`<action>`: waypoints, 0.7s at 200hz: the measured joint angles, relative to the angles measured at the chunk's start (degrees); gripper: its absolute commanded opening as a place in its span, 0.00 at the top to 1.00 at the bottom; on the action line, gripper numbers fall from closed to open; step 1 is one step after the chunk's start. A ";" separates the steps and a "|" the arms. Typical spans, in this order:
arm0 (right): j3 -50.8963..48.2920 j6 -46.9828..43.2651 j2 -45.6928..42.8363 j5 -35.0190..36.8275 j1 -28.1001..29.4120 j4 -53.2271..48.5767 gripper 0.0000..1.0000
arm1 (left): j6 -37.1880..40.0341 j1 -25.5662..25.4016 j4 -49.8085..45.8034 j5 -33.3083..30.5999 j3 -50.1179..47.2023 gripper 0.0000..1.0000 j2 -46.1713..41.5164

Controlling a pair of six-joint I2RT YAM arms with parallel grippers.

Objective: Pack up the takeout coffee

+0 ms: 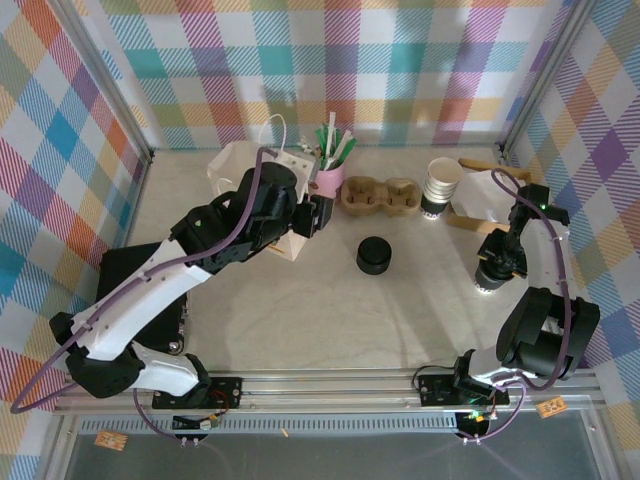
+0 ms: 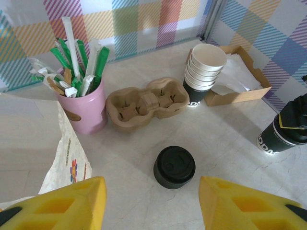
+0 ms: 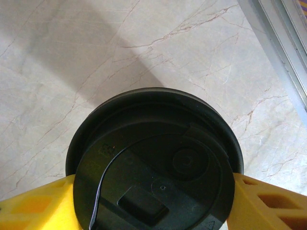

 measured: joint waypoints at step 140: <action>1.53 -2.64 1.33 0.94 -5.86 -0.55 0.41 | -0.22 0.00 -0.17 -1.66 -1.29 0.47 -1.49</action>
